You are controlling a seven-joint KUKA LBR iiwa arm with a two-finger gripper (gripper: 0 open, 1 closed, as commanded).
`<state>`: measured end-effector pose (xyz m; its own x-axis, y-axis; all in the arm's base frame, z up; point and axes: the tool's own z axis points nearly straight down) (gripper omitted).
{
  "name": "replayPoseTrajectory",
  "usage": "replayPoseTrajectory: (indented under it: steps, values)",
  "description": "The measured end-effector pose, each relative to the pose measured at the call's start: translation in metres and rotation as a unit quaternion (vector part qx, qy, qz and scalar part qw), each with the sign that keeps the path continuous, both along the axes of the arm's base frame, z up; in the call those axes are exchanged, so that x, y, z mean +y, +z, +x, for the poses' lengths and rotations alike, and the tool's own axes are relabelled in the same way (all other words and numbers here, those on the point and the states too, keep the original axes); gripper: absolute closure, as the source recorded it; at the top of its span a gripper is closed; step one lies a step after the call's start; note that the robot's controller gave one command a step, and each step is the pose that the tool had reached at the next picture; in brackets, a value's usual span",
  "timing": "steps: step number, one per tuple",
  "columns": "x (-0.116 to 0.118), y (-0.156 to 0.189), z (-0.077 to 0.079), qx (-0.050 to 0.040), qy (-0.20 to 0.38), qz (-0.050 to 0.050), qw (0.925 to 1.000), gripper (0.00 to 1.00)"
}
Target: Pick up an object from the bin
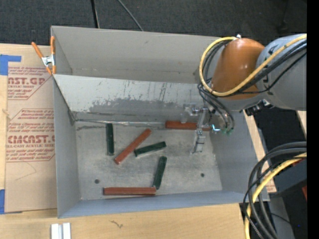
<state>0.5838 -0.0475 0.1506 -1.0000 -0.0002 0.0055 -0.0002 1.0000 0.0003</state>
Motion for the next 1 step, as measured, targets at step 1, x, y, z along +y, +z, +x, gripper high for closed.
replayPoseTrajectory:
  steps: [1]
  values:
    - [0.0845,-0.0826,-0.0747,-0.0003,0.183,0.002,0.9831,0.00]
